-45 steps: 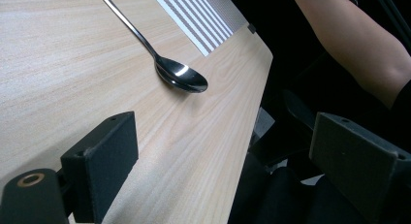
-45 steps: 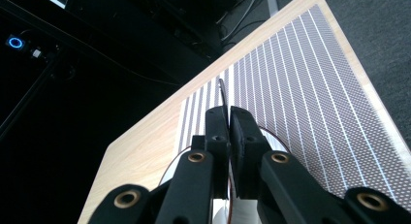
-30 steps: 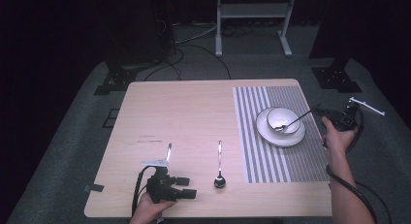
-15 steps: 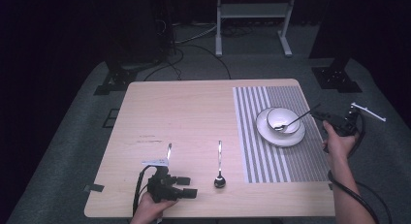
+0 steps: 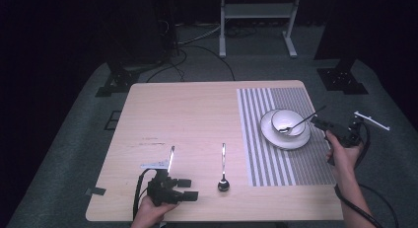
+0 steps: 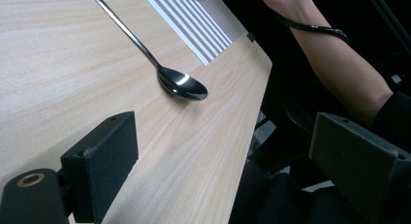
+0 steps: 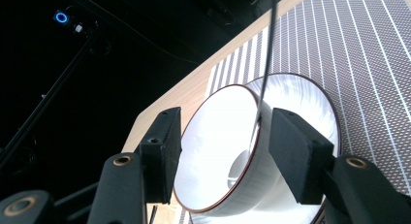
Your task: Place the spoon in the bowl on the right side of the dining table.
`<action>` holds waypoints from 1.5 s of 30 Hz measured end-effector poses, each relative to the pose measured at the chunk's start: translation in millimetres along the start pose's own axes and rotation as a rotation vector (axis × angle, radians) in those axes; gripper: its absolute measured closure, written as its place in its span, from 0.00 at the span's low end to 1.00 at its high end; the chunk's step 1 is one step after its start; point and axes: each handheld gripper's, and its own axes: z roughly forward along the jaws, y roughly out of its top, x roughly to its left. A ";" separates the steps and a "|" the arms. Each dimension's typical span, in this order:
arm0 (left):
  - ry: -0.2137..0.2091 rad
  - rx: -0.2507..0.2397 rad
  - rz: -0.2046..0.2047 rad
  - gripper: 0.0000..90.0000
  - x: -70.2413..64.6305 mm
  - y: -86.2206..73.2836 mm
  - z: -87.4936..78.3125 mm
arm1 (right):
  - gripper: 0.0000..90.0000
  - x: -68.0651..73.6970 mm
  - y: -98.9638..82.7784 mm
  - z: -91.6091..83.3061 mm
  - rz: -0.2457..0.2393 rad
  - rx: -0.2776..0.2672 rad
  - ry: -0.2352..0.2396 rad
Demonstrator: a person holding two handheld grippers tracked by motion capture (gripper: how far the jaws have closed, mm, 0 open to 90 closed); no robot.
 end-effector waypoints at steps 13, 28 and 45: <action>0.007 -0.014 0.004 0.10 -0.6 0.6 -3.2 | 0.48 5.1 -15.8 -12.8 -0.026 0.016 0.035; 0.010 -0.016 0.010 0.10 -0.9 0.5 -4.0 | 0.48 7.4 -39.5 -25.4 -0.028 0.040 0.096; 0.010 -0.020 0.009 0.10 -1.6 0.3 -5.7 | 0.47 16.4 -70.6 -24.8 -0.035 0.082 0.173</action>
